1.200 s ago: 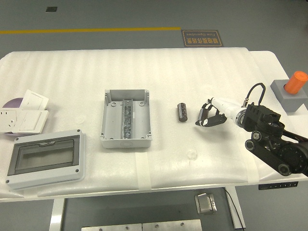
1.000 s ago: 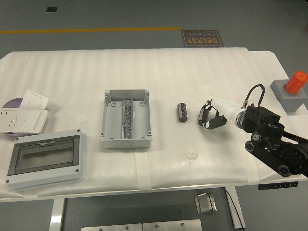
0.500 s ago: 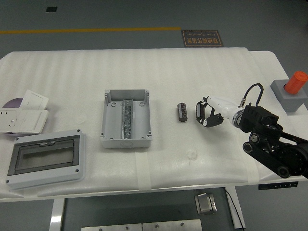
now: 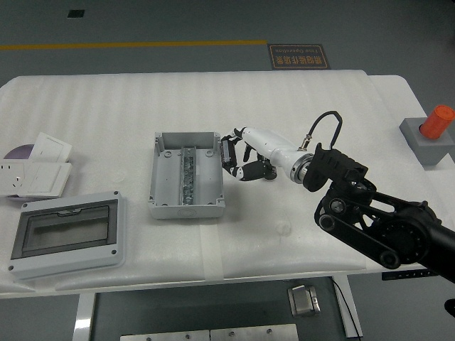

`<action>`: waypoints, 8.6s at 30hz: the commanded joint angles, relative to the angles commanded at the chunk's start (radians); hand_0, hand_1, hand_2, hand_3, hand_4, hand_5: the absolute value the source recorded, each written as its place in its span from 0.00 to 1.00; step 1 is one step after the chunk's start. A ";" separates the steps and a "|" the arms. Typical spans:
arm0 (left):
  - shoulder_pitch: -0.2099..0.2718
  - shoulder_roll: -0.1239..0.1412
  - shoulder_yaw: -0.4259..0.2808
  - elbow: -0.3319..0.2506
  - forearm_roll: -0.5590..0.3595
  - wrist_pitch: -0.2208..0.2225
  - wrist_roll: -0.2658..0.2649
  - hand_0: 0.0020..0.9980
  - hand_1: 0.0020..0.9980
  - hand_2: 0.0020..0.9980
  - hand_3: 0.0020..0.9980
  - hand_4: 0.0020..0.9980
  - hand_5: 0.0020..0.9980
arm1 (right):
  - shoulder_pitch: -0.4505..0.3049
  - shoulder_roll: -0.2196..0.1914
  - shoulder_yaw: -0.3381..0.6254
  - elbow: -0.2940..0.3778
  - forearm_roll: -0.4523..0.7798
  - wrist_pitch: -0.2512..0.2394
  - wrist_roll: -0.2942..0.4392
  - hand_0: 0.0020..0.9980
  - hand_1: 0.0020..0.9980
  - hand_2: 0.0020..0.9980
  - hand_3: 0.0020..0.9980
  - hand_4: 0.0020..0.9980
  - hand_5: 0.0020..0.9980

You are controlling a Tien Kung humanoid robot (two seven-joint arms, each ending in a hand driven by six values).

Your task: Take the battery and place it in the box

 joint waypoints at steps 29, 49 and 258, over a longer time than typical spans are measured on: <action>-0.008 0.003 0.006 0.001 -0.001 -0.004 0.001 0.66 0.69 0.65 0.68 0.81 0.42 | 0.017 0.084 -0.057 -0.059 -0.086 -0.004 -0.039 0.22 0.46 0.82 0.87 0.98 0.64; -0.015 0.004 -0.003 0.001 -0.006 -0.004 -0.001 0.66 0.69 0.63 0.63 0.80 0.41 | 0.143 -0.096 -0.154 -0.274 -0.032 0.046 -0.038 0.23 0.45 0.79 0.84 1.00 0.67; -0.003 -0.009 0.041 -0.005 -0.017 0.049 0.015 0.65 0.68 0.59 0.62 0.75 0.47 | -0.063 -0.128 0.116 -0.163 -0.004 -0.062 0.018 0.18 0.38 0.79 0.88 0.94 0.63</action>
